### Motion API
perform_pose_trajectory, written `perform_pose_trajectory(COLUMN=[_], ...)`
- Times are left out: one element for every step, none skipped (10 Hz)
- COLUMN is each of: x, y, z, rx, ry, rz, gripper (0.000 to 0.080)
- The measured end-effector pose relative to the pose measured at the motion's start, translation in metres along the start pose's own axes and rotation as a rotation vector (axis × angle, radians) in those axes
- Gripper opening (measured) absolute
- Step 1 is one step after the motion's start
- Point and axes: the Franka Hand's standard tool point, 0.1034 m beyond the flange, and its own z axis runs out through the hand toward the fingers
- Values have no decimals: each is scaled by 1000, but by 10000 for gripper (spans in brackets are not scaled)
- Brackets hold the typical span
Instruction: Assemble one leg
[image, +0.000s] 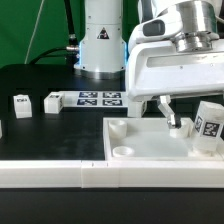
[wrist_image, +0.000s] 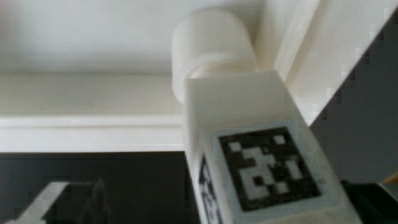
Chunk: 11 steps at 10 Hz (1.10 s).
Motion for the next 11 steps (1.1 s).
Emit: perform_pose_trajectory(x=[0,0,0,4,13,12,10,9,5,11,17], y=[0,0,0,-1,-2,-3,-3,-3,-5,-7,-6], z=[0,0,0,-4,-15,-16,-13,-12,-8,-7,-5], rx=[0,0,0,5,10,13,12,14,29,45,52], ry=[0,0,0,-15,-28,-43,-43,-57,-161,-263,-314], rz=[0,0,0,0,0,0,0,1,9,23,26], gripper=[648,649,649,649,649,649,649,649,649,649,649])
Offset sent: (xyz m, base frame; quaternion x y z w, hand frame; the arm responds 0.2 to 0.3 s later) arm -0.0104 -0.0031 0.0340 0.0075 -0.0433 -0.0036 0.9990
